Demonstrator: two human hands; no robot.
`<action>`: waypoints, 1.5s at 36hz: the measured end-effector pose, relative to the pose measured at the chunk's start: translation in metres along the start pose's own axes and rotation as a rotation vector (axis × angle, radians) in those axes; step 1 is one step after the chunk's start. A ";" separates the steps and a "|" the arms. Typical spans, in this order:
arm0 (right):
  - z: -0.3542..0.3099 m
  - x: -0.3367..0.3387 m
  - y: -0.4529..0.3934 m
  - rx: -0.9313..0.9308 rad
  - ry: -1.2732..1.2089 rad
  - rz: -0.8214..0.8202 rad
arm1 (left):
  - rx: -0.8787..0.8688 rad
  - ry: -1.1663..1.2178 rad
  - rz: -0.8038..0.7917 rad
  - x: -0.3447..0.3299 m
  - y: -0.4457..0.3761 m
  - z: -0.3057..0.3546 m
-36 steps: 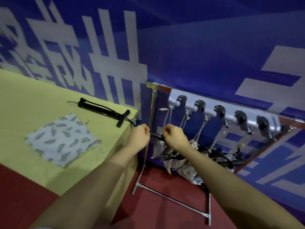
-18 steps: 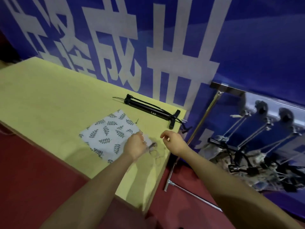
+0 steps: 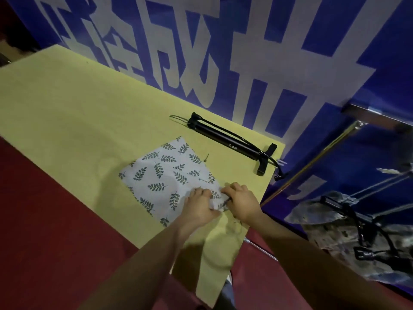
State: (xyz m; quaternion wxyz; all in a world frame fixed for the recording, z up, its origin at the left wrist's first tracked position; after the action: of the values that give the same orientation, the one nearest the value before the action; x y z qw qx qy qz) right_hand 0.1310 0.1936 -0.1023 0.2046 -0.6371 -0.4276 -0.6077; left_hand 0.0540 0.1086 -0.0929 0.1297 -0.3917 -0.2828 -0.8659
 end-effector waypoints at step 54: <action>0.002 0.042 -0.143 0.009 -0.344 0.086 | -0.020 0.125 0.330 0.110 -0.062 -0.012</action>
State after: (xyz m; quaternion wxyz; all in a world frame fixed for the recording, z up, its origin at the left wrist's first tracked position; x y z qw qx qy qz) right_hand 0.0144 0.2866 -0.0999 0.1571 -0.7485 -0.4314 -0.4785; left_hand -0.0534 0.1506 -0.0409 0.2834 -0.3793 -0.1976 -0.8583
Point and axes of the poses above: each hand's wrist, its own y-axis away from the middle knuckle, its own x-axis out of the back of the hand, z = x × y, the point moved 10 cm from there along -y, towards the middle knuckle, and after that the axes turned 9 degrees about y, right-handed, at the moved point
